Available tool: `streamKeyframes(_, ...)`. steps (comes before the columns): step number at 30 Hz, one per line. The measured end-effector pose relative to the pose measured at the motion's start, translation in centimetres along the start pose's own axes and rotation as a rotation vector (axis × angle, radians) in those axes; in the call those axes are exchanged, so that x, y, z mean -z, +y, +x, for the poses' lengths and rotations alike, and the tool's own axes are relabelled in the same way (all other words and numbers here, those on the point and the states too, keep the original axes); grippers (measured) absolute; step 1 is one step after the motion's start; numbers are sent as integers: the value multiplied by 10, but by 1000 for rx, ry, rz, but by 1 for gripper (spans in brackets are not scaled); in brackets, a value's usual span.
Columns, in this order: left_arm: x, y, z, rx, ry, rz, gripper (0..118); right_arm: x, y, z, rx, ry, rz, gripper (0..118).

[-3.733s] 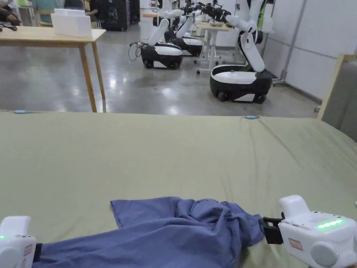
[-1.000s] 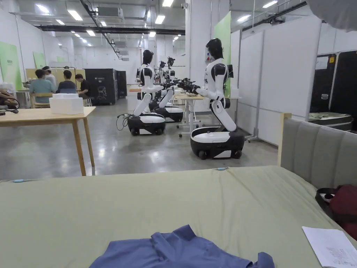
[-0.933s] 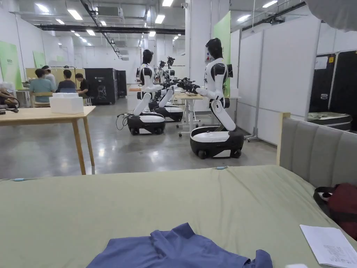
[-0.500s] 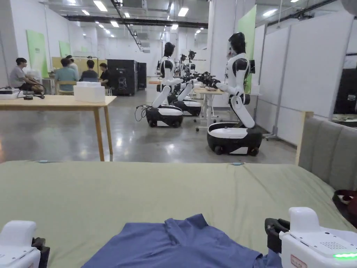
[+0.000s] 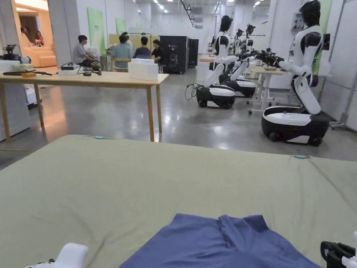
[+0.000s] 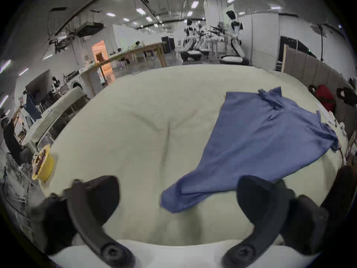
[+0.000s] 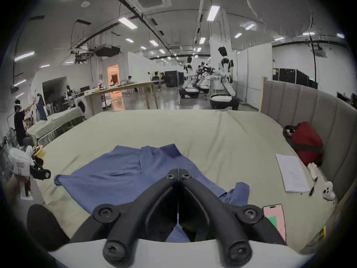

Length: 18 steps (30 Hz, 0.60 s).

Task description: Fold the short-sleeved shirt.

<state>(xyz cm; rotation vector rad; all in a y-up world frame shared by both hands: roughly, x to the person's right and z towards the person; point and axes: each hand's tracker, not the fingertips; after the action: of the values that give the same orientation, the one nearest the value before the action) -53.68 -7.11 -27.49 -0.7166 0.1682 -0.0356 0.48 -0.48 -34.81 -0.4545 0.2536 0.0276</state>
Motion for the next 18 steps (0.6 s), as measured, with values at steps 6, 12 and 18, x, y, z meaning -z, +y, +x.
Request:
streamKeyframes(6,44,-38,-2,-4,18,-163,98,70,5,10,-66,-29,-116,1)
streamKeyframes(12,43,-28,21,88,-26,-174,6,171,10,27,-80,-26,-270,92)
streamKeyframes(18,34,-11,12,34,-65,-169,4,255,6,38,-59,-67,-369,117)
